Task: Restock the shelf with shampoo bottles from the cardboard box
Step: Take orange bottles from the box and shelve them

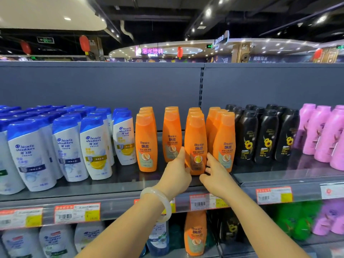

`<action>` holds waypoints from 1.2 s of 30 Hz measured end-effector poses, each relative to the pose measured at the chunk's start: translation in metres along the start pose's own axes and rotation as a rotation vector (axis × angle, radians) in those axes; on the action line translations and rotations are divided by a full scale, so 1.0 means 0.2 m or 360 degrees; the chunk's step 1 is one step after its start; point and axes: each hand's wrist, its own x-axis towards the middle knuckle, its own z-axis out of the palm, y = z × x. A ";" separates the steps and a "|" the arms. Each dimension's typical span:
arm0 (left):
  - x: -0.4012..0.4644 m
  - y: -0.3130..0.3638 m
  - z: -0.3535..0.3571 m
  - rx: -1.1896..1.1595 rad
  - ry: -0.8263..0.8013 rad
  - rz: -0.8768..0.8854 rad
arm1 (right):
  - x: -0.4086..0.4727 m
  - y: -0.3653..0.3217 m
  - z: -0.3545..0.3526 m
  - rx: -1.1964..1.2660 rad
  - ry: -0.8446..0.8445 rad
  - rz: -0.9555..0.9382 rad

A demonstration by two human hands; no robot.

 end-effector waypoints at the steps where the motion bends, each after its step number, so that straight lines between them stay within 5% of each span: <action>1: 0.00 0.00 0.00 -0.0030 -0.0010 0.0005 | 0.00 0.00 0.00 0.0009 -0.0001 -0.0002; 12: -0.11 0.01 -0.05 -0.0109 -0.0102 -0.0113 | -0.11 0.00 -0.04 -0.0132 0.0107 -0.0019; 21: -0.46 -0.10 -0.09 -0.0138 0.0339 0.0315 | -0.38 0.04 0.05 -0.0204 0.0264 -0.0375; 25: -0.52 -0.15 0.11 -0.0070 0.0013 0.0479 | -0.49 0.21 0.13 -0.0204 0.0148 -0.0231; 30: -0.58 -0.22 0.45 0.0323 -0.0688 0.0176 | -0.67 0.59 0.12 -0.0407 -0.0364 0.0482; 36: -0.77 -0.22 0.84 0.0451 -0.1183 -0.0040 | -1.06 1.12 0.04 -0.0532 -0.0511 0.0914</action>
